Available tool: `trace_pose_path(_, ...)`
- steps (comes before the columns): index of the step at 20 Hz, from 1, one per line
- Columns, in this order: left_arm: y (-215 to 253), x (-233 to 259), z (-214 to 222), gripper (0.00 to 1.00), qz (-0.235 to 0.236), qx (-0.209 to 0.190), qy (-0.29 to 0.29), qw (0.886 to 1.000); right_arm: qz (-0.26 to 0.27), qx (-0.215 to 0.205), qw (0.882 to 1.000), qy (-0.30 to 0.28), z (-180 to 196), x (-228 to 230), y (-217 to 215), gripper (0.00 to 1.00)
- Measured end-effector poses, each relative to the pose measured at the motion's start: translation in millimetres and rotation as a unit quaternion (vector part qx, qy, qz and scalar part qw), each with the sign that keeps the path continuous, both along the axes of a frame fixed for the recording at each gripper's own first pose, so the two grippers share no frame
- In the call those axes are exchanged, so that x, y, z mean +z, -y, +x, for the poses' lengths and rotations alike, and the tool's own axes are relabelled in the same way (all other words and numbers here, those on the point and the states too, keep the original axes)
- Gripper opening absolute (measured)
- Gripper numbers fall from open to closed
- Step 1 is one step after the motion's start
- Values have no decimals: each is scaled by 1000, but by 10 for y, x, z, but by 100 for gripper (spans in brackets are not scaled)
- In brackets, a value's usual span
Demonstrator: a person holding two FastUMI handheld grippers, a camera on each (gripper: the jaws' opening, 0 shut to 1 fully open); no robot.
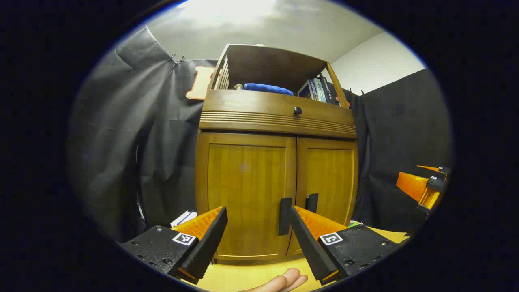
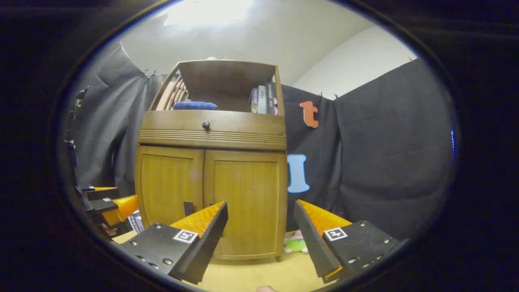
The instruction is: Open the right door of the double-door shoe cabinet with the right hand, and open the left door with the left hand.
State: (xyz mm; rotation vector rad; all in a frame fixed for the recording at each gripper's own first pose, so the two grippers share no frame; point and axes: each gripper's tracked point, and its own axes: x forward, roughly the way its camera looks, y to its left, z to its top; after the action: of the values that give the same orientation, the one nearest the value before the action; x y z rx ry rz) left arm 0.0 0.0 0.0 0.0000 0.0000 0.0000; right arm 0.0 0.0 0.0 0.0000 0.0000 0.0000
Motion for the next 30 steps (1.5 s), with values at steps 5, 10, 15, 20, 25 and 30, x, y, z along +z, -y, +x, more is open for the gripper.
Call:
trace_pose_path(5,-53,103,-89,92,-4,0,23,1000,-19,6,1000,-10,-5,-26,-130,97)
trace_pose_path(10,-54,58,-73,91,-2,-11,10,1000,1,25,1000,-9,20,22,-258,98)
trace_pose_path(15,-118,40,-27,92,-4,-10,7,1000,9,24,1000,7,96,149,-274,98)
trace_pose_path(20,-149,16,14,92,-4,-11,1,1000,5,23,1000,-17,431,45,-342,95)
trace_pose_path(25,-203,6,42,91,1,-5,1,1000,18,65,997,-35,901,-166,-621,97)
trace_pose_path(30,-234,-15,81,92,2,-2,-5,1000,2,87,992,-92,1353,-742,-945,96)
